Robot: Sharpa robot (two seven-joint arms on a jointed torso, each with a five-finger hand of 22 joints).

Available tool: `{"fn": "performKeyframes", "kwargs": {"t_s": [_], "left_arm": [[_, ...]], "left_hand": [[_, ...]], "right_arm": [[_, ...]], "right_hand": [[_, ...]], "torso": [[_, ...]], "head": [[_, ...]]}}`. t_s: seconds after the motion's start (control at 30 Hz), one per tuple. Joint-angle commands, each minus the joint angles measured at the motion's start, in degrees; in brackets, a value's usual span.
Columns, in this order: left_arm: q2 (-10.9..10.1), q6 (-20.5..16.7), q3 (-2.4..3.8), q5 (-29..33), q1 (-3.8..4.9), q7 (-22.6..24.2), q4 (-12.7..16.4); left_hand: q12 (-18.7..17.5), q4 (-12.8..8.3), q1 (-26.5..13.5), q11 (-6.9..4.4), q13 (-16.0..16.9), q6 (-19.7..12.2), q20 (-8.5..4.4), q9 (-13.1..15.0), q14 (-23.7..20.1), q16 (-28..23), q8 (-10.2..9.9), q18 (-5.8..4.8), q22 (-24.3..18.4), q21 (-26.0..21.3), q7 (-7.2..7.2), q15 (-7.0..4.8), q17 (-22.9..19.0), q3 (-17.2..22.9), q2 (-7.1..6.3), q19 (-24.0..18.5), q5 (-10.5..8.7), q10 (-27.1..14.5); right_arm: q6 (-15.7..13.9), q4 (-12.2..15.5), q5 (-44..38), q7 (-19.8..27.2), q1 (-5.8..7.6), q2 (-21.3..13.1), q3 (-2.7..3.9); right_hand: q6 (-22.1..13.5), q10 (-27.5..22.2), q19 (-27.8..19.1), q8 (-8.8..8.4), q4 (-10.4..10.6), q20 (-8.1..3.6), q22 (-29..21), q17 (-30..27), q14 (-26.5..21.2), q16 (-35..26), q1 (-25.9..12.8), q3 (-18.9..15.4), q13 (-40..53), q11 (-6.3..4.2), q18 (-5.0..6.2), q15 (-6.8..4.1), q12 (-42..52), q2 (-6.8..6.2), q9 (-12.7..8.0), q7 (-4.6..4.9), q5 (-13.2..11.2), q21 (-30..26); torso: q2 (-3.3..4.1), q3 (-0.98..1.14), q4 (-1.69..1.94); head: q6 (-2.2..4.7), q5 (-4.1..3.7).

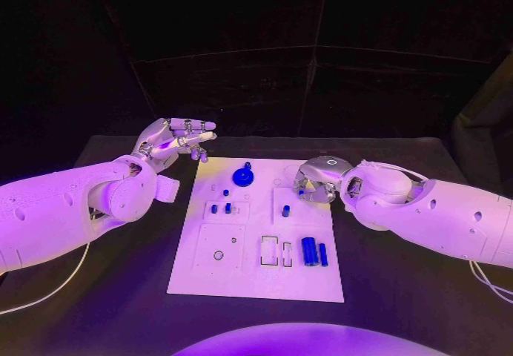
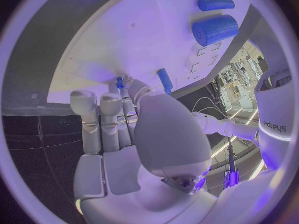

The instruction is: Assemble the parts on the task board

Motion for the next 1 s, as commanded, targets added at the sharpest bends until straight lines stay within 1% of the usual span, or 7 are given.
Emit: {"fn": "performKeyframes", "kwargs": {"t_s": [0.03,0.37,0.5,0.6,0.63,0.77,1.0], "left_arm": [[0.0,0.5,0.03,0.5,0.07,0.5,-0.1],[-0.1,0.4,0.03,0.5,0.07,0.2,-0.4],[-0.1,0.4,0.03,0.5,0.07,0.1,-0.6],[-0.1,0.5,0.03,0.5,0.07,0.0,-0.8],[-0.1,0.5,0.03,0.5,0.07,-0.1,-0.9],[-0.2,0.5,0.03,0.5,0.07,-0.1,-1.1],[-0.1,0.6,0.02,0.5,0.06,-0.2,-1.5]], "left_hand": [[0.2,0.1,0.1,-0.03,0.0,-0.1,-0.08,0.0,-0.3,0.3,0.2,0.79,-0.1,-0.3,0.17,0.07,-0.1,-0.4,0.49,-0.1,-0.15,-0.1],[0.2,0.0,0.2,-0.02,0.0,-0.2,-0.08,0.0,-0.3,0.3,0.2,0.78,-0.2,-0.4,0.18,0.08,-0.2,-0.4,0.55,-0.1,-0.15,-0.2],[0.3,0.0,0.3,-0.01,0.0,-0.2,-0.09,0.0,-0.4,0.3,0.2,0.78,-0.2,-0.4,0.19,0.09,-0.2,-0.4,0.6,-0.1,-0.15,-0.3],[0.3,-0.1,0.4,0.01,0.0,-0.2,-0.09,-0.1,-0.4,0.3,0.2,0.78,-0.2,-0.5,0.2,0.09,-0.2,-0.4,0.63,0.0,-0.15,-0.4],[0.3,-0.1,0.4,0.01,0.0,-0.2,-0.09,-0.1,-0.4,0.3,0.2,0.78,-0.2,-0.5,0.2,0.09,-0.2,-0.4,0.63,0.0,-0.15,-0.4],[0.3,-0.1,0.4,0.01,0.0,-0.2,-0.09,-0.1,-0.4,0.3,0.2,0.78,-0.2,-0.5,0.2,0.09,-0.2,-0.4,0.63,0.0,-0.15,-0.4],[0.3,-0.1,0.5,0.03,0.0,-0.3,-0.09,-0.1,-0.4,0.3,0.2,0.77,-0.2,-0.5,0.22,0.1,-0.3,-0.4,0.64,0.0,-0.15,-0.4]], "right_arm": [[3.0,-0.1,-0.5,-0.4,-0.27,0.1,-0.18],[2.6,0.3,-2.0,-1.7,-0.39,0.0,-0.18],[0.7,0.8,-2.7,-1.8,-0.42,-0.3,-0.18],[-0.8,1.5,-2.9,-1.8,-0.43,-0.7,-0.17],[-1.1,1.8,-3.0,-1.8,-0.43,-0.8,-0.17],[-3.0,2.7,-3.1,-1.7,-0.43,-1.2,-0.16],[-7.5,5.0,-2.6,-1.3,-0.4,-2.6,-0.1]], "right_hand": [[1.0,1.0,0.8,0.19,-0.4,-0.14,1.5,0.9,0.7,1.0,-0.2,2.0,-0.2,-0.25,-0.93,-0.04,0.0,-0.47,0.1,0.0,-0.4,0.9],[2.7,3.1,1.9,0.19,-3.4,-0.56,4.3,3.1,1.2,3.2,-0.6,9.2,-0.7,-0.57,-1.36,-0.39,0.0,-0.96,0.1,-0.18,-0.7,2.8],[3.1,3.5,2.0,0.03,-4.8,-0.56,4.9,3.7,1.3,3.8,-1.6,12.1,-0.8,-0.54,-1.45,-0.35,-0.1,-1.35,0.1,-0.17,-0.8,3.4],[3.1,3.5,1.9,-0.17,-5.7,-0.51,5.1,3.6,1.2,3.8,-3.0,13.8,-0.8,-0.51,-1.45,-0.32,-0.3,-2.12,0.0,-0.11,-1.0,3.6],[3.1,3.5,1.9,-0.19,-5.7,-0.51,5.1,3.5,1.1,3.8,-3.2,13.9,-0.8,-0.5,-1.45,-0.32,-0.3,-2.2,0.0,-0.11,-1.0,3.6],[3.4,3.9,2.3,-0.12,-6.4,-0.54,6.2,4.6,1.4,4.8,-3.6,14.9,-0.7,-0.54,-1.6,-0.34,-0.2,-2.2,0.1,-0.12,-0.8,4.3],[3.7,4.3,2.9,-0.11,-7.3,-0.6,7.6,5.6,1.6,5.9,-4.0,16.1,-0.6,-0.68,-1.83,-0.41,-0.1,-2.21,0.1,-0.19,-0.8,5.1]], "torso": [[-0.02,0.03,-0.04],[-0.04,0.04,-0.05],[-0.03,0.08,-0.03],[-0.06,0.09,-0.04],[-0.03,0.04,-0.04],[-0.05,0.06,-0.08],[-0.09,-0.03,-0.06]], "head": [[-0.14,0.15],[-0.34,0.09],[-0.31,0.16],[-0.39,0.21],[-0.36,0.21],[-0.33,0.34],[-0.35,0.36]]}}
